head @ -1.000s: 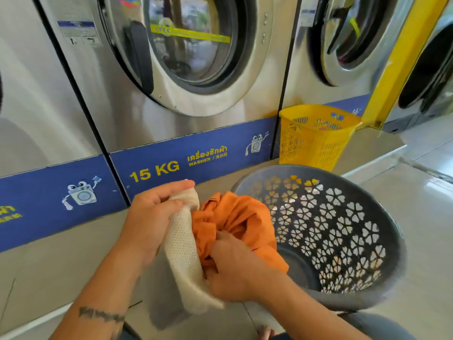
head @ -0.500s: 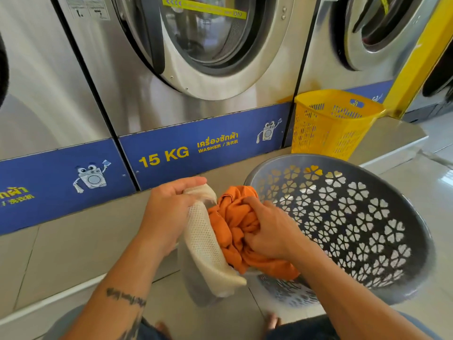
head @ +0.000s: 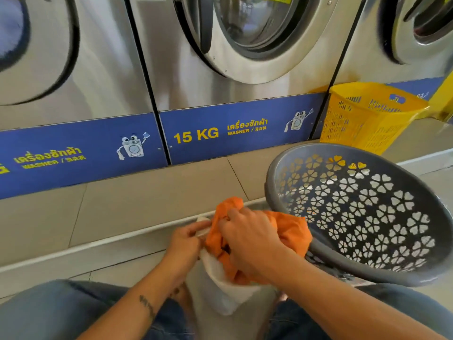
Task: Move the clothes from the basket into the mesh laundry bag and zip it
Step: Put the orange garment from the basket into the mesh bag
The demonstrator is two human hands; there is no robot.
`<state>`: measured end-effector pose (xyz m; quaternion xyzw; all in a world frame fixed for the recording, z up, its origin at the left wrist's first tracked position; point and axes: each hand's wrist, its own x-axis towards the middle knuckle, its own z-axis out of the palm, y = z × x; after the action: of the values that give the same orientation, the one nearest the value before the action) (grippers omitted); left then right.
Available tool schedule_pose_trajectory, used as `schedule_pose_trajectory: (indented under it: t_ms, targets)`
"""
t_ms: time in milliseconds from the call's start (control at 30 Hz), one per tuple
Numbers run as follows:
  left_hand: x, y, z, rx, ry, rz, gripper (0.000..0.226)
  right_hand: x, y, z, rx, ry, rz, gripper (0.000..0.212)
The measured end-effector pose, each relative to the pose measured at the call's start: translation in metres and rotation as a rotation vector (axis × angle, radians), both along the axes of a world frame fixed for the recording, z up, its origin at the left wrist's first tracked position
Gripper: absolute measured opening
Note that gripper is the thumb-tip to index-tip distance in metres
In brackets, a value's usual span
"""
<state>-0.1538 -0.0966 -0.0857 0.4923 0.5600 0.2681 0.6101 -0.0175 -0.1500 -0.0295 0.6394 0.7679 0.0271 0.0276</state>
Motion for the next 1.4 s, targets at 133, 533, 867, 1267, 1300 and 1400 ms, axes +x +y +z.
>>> schedule_pose_trajectory:
  t_ms: [133, 533, 867, 1267, 1300, 1400]
  targets:
    - [-0.033, -0.005, -0.002, 0.067, 0.134, 0.070, 0.030, -0.040, 0.010, -0.050, -0.213, 0.262, -0.062, 0.031]
    - [-0.078, -0.010, -0.016, -0.003, 0.289, -0.004, 0.049, -0.088, 0.021, -0.150, -0.581, 0.261, -0.172, 0.053]
    - [-0.078, 0.010, -0.030, 0.064, 0.259, 0.093, 0.060, -0.040, 0.044, -0.139, -0.387, 0.814, -0.404, 0.075]
    - [-0.071, 0.011, -0.040, 0.203, 0.309, 0.219, 0.056, -0.081, 0.005, -0.150, -0.067, 0.846, -0.023, 0.019]
    - [-0.073, 0.010, -0.040, 0.228, 0.306, 0.201, 0.054, -0.082, 0.005, -0.155, -0.131, 0.845, 0.016, 0.021]
    - [-0.078, 0.007, -0.037, 0.253, 0.302, 0.110, 0.050, -0.075, 0.019, -0.183, -0.339, 0.697, 0.054, 0.022]
